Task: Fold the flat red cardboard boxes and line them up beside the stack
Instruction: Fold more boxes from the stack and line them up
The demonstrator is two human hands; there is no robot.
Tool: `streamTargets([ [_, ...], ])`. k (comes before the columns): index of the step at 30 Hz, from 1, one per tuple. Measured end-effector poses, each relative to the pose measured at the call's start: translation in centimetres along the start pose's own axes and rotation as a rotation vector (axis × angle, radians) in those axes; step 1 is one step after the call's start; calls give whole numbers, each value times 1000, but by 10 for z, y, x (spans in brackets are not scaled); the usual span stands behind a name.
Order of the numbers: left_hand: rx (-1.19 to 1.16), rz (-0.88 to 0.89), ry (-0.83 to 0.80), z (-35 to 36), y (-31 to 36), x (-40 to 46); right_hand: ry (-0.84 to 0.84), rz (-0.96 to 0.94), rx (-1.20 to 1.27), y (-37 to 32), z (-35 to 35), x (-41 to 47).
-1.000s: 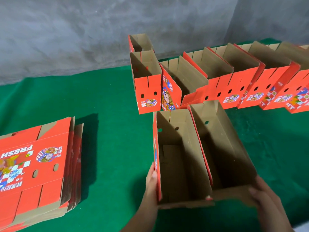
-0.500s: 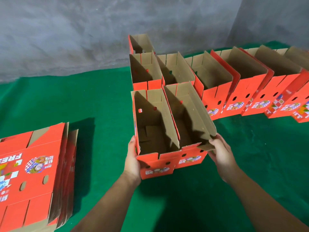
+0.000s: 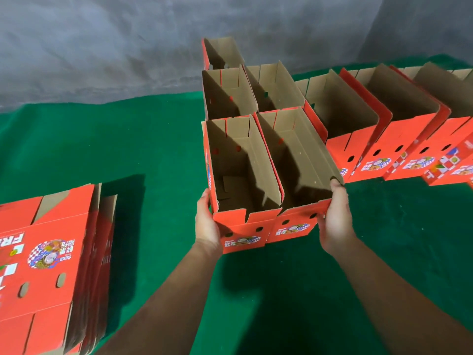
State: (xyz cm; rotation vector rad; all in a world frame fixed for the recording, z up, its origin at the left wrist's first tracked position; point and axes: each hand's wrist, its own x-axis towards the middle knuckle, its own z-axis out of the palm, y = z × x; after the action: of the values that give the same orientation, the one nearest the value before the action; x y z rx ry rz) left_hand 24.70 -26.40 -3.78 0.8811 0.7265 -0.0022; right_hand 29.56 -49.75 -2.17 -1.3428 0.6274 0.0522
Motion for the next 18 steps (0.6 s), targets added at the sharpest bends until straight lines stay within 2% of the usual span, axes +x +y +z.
streamTargets([
  [2, 38, 28, 25, -4, 0, 0, -16, -34, 112, 15, -6, -8],
  [5, 232, 123, 171, -17, -2, -4, 33, -59, 253, 39, -3, -31],
  [7, 284, 147, 217, -31, -11, -14, 139, -21, 210, 59, 8, -45],
  [9, 259, 157, 242, -49, -26, -30, 271, 117, 82, 79, 28, -67],
  [10, 248, 162, 239, -59, -34, -41, 259, 183, 35, 91, 41, -85],
  [11, 240, 167, 228, -69, -40, -54, 176, 208, 7, 104, 54, -112],
  [14, 224, 191, 191, -99, -46, -84, -283, 142, -51, 140, 85, -188],
  [15, 246, 216, 181, -110, -41, -91, -390, 132, -103, 147, 96, -203],
  [18, 353, 319, 202, -148, -9, -101, -575, 94, -343, 155, 144, -228],
])
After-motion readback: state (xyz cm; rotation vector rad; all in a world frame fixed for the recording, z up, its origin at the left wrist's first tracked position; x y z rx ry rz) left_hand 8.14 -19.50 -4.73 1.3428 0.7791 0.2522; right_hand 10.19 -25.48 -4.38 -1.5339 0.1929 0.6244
